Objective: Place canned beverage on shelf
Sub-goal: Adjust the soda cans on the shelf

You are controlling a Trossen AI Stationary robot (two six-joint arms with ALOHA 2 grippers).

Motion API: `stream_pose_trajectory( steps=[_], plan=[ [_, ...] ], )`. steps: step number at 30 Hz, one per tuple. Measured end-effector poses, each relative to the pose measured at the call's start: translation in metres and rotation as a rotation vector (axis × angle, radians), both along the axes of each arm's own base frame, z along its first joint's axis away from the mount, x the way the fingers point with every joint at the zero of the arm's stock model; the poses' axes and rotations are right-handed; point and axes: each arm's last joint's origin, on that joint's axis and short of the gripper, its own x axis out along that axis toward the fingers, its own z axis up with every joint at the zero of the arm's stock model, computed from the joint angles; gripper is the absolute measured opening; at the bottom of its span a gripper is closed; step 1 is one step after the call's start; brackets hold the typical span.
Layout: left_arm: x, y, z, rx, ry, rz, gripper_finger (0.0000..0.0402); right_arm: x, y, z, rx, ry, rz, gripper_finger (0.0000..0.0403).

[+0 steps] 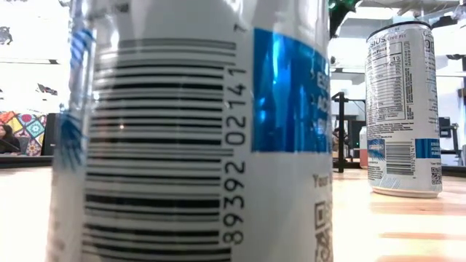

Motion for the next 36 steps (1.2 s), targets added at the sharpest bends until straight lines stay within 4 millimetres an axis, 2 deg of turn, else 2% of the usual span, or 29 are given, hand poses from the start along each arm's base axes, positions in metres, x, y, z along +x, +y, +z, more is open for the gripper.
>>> stream_pose_trajectory(
  steps=[5, 11, 20, 36],
  plan=[
    [-0.007, -0.004, -0.017, -0.009, -0.031, 0.015, 0.0, 0.022, -0.038, -0.011, 0.012, 0.047, -0.01, 0.0],
    [-0.007, -0.005, -0.018, -0.023, -0.025, 0.018, 0.0, 0.038, -0.061, -0.018, 0.029, 0.091, 0.006, 0.0],
    [-0.008, -0.005, -0.018, -0.019, -0.019, 0.026, 0.0, 0.042, -0.07, -0.031, 0.064, 0.143, 0.015, 0.0],
    [-0.008, -0.004, -0.018, -0.008, -0.012, 0.042, 0.0, 0.039, -0.072, -0.029, 0.057, 0.147, 0.017, 0.0]
  ],
)
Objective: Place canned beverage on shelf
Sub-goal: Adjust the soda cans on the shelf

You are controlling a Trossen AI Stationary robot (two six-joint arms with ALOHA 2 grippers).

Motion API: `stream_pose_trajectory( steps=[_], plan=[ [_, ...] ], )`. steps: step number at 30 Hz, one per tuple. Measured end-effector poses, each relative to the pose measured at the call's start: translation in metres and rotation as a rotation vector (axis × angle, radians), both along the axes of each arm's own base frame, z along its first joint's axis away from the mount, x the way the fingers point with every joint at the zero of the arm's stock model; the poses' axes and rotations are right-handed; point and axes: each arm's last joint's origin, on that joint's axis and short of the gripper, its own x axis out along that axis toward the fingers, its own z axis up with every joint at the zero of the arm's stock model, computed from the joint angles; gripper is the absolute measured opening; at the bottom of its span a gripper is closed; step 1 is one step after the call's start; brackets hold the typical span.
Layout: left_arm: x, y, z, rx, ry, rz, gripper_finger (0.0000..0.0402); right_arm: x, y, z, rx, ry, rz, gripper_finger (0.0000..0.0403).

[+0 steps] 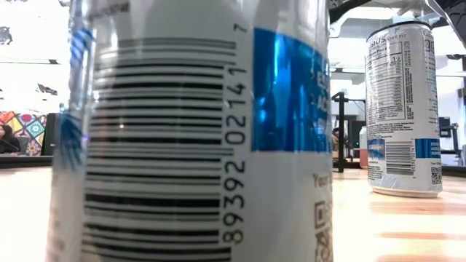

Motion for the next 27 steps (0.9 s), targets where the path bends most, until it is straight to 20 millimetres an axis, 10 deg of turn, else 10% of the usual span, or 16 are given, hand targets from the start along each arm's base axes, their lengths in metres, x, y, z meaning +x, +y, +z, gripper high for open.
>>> stream_pose_trajectory(
  steps=[27],
  plan=[
    [0.0, 0.0, -0.001, 0.002, 0.01, -0.004, 0.0, -0.004, 0.004, -0.011, 0.07, 0.117, -0.021, 0.0]
  ],
)
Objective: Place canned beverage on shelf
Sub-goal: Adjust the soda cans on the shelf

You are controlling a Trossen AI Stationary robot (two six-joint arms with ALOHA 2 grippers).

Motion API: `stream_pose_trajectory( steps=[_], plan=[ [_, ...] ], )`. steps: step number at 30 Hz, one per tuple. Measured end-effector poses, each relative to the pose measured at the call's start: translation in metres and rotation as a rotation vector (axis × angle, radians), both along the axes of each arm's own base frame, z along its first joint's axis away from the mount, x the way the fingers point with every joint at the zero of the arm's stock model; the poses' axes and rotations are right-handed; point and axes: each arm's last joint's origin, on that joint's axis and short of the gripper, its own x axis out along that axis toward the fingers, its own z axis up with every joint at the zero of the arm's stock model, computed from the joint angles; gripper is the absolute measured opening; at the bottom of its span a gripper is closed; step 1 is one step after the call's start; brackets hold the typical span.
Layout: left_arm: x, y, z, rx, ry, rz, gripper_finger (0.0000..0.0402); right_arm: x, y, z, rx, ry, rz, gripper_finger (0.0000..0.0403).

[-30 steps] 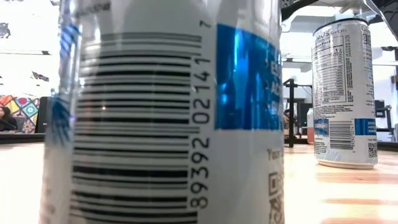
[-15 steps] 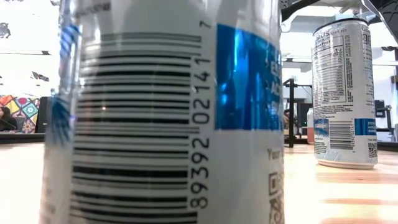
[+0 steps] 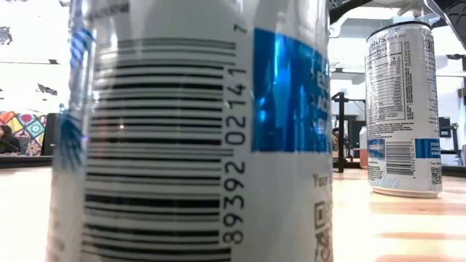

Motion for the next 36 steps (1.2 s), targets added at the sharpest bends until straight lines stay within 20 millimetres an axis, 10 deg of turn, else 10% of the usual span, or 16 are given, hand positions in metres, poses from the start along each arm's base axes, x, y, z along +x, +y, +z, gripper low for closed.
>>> stream_pose_trajectory(
  steps=[22, 36],
  plan=[
    [0.0, 0.0, 0.0, 0.012, 0.006, -0.001, 0.0, 0.0, 0.004, 0.0, -0.013, 0.035, -0.02, 0.0],
    [0.0, 0.0, 0.001, 0.038, 0.01, 0.001, 0.0, -0.023, 0.048, 0.049, -0.027, -0.047, -0.001, 0.0]
  ],
)
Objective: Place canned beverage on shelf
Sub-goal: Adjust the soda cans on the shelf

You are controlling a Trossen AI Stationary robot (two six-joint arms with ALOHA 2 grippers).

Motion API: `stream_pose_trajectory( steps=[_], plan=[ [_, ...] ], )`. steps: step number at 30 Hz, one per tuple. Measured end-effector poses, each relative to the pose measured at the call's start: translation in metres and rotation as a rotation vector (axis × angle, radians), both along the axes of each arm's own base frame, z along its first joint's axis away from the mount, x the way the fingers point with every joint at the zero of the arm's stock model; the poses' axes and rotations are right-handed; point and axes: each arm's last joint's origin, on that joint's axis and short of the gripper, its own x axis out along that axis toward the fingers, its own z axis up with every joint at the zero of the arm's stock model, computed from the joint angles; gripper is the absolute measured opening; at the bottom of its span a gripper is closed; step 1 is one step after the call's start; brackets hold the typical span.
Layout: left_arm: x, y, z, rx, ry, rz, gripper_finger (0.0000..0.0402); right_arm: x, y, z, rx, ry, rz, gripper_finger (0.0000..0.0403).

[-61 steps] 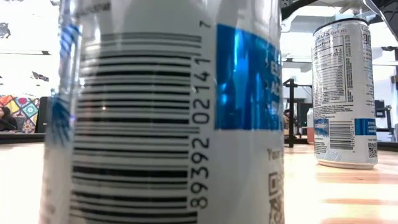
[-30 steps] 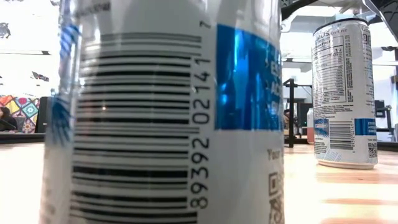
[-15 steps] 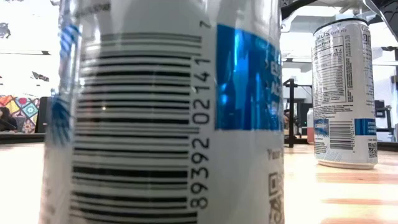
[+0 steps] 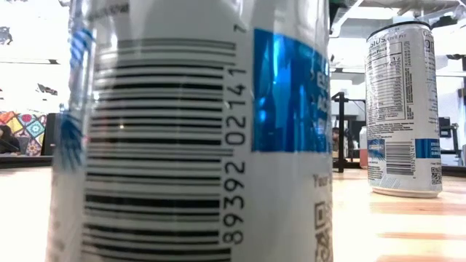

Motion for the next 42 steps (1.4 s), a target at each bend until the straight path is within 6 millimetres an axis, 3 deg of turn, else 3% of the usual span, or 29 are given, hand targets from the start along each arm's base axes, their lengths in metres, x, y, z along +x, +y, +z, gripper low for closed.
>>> stream_pose_trajectory(
  steps=[4, 13, 42],
  plan=[
    [0.0, 0.0, 0.0, 0.0, 0.0, 0.0, 0.0, 0.003, 0.009, -0.004, 0.043, 0.042, 0.023, 0.0],
    [0.0, 0.0, 0.0, -0.006, -0.002, 0.001, 0.0, 0.007, 0.012, -0.036, 0.107, 0.126, 0.032, 0.0],
    [0.0, 0.0, 0.0, -0.007, -0.001, 0.003, 0.0, 0.007, 0.016, -0.04, 0.141, 0.06, 0.084, 0.0]
  ],
)
